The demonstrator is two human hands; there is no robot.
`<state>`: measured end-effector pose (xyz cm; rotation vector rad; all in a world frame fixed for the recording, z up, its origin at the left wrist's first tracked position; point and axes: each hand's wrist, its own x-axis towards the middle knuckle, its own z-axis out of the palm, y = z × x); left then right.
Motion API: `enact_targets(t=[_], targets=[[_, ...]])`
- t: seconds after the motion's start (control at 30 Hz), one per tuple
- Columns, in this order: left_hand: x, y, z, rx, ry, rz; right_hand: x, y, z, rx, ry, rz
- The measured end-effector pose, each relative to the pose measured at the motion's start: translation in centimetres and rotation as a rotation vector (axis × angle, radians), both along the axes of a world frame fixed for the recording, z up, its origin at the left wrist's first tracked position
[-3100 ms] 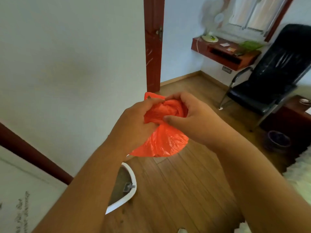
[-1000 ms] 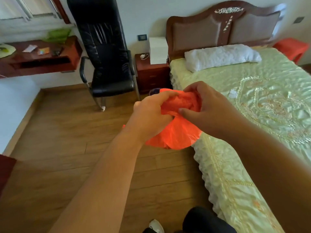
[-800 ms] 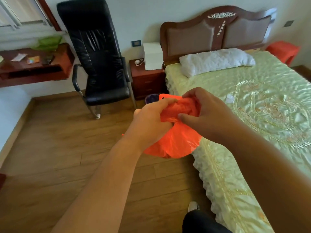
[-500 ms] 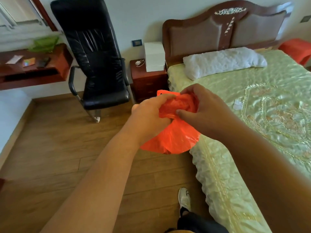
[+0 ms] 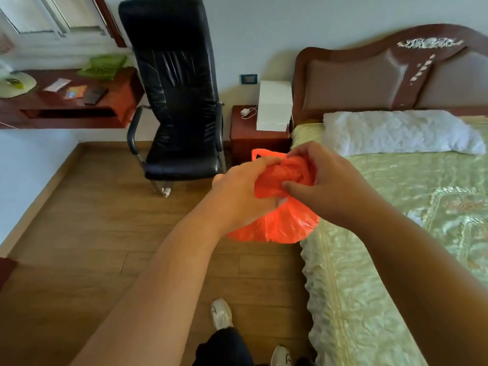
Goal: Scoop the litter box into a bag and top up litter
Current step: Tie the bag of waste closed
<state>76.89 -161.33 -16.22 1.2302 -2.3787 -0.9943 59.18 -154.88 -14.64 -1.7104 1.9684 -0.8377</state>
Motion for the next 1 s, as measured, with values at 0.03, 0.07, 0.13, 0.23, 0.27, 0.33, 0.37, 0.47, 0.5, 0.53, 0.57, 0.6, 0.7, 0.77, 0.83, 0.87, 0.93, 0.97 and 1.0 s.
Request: enact_targets(t=[0.03, 0.07, 0.13, 0.23, 0.27, 0.33, 0.37, 0.47, 0.5, 0.53, 0.57, 0.6, 0.7, 0.77, 0.83, 0.87, 0.93, 0.97, 1.0], targets=[[-0.5, -1.3, -0.2, 0.007, -0.007, -0.009, -0.5, -1.3, -0.2, 0.002, -0.004, -0.005], [-0.9, -2.7, -0.4, 0.014, -0.017, -0.018, -0.9, -2.6, -0.4, 0.004, -0.005, -0.017], [-1.8, -5.6, -0.9, 0.028, -0.021, -0.044, -1.7, -5.1, -0.8, 0.013, 0.007, -0.042], [-2.9, -10.5, -1.8, 0.021, 0.006, -0.088, -2.6, -9.2, -1.1, 0.025, 0.033, -0.082], [-3.2, -12.2, -2.0, 0.024, 0.011, -0.103, -2.8, -10.5, -1.1, 0.022, 0.043, -0.100], [-4.0, -15.8, -2.3, 0.026, 0.016, -0.140, -3.1, -13.3, -1.1, 0.016, 0.059, -0.134], [-4.3, -17.5, -2.3, 0.023, 0.009, -0.162, -3.2, -14.6, -1.1, 0.019, 0.065, -0.150], [-5.3, -22.5, -2.1, 0.015, -0.037, -0.223, -3.6, -18.2, -1.1, 0.017, 0.073, -0.203], [-5.7, -24.0, -2.1, 0.021, -0.059, -0.247, -3.7, -19.3, -1.2, 0.010, 0.081, -0.223], [-6.1, -25.4, -2.1, 0.027, -0.080, -0.276, -3.9, -20.4, -1.4, 0.003, 0.093, -0.241], [-6.6, -26.7, -2.1, 0.029, -0.098, -0.305, -4.1, -21.5, -1.5, -0.004, 0.103, -0.254], [-7.0, -28.0, -2.0, 0.034, -0.109, -0.329, -4.4, -22.5, -1.5, -0.007, 0.110, -0.263], [-8.0, -31.1, -1.6, 0.104, -0.083, -0.365, -5.5, -25.3, -1.5, -0.001, 0.115, -0.279], [-9.1, -33.3, -1.7, 0.110, -0.051, -0.379, -6.8, -27.3, -1.5, -0.013, 0.120, -0.289], [-10.5, -35.3, -1.9, 0.094, -0.026, -0.375, -8.0, -29.2, -1.7, -0.024, 0.121, -0.288], [-11.3, -36.2, -2.0, 0.095, -0.021, -0.365, -8.7, -30.2, -1.9, -0.027, 0.120, -0.284], [-12.9, -37.9, -2.6, 0.094, -0.022, -0.329, -10.3, -32.3, -2.5, -0.031, 0.114, -0.272], [-13.6, -38.7, -2.9, 0.085, -0.028, -0.305, -11.1, -33.4, -2.9, -0.035, 0.110, -0.264], [-14.5, -39.5, -3.3, 0.074, -0.035, -0.279, -11.9, -34.5, -3.3, -0.040, 0.104, -0.253]])
